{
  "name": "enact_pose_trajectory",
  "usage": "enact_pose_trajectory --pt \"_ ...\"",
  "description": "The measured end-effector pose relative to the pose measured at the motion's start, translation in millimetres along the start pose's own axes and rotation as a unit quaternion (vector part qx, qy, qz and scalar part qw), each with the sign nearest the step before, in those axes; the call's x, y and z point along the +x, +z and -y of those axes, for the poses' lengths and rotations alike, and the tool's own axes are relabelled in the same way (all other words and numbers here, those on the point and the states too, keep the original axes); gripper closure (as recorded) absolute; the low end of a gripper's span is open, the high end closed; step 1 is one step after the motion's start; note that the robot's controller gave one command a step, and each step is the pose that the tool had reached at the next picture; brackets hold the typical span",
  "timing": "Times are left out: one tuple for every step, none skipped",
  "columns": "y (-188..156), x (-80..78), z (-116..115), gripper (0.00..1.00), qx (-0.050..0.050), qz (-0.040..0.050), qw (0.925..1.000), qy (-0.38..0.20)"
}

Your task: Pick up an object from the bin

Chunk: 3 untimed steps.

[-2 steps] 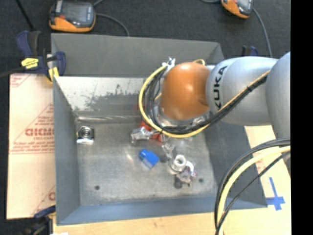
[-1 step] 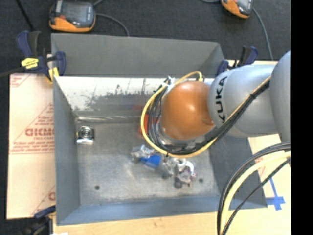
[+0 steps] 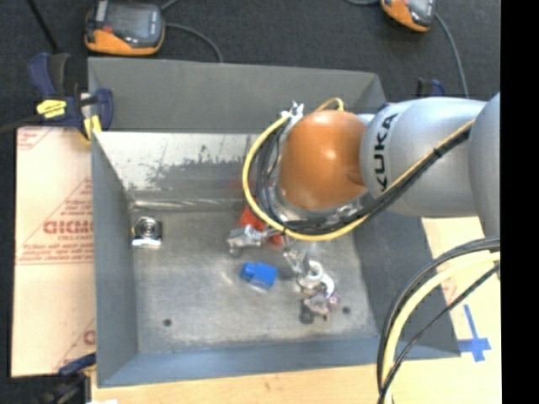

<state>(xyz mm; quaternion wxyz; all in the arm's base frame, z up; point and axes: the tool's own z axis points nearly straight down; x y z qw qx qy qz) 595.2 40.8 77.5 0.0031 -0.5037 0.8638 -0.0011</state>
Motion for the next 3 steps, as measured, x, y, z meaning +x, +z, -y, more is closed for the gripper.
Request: enact_pose_trajectory --pt "6.7 7.3 -24.6 0.0 -0.002 0.0 0.9998 -0.021" --pt "6.6 7.1 -23.9 1.0 -0.002 0.0001 0.9998 -0.019" --pt "-140.1 -11.1 -28.4 1.0 0.002 0.0015 0.9997 -0.025"
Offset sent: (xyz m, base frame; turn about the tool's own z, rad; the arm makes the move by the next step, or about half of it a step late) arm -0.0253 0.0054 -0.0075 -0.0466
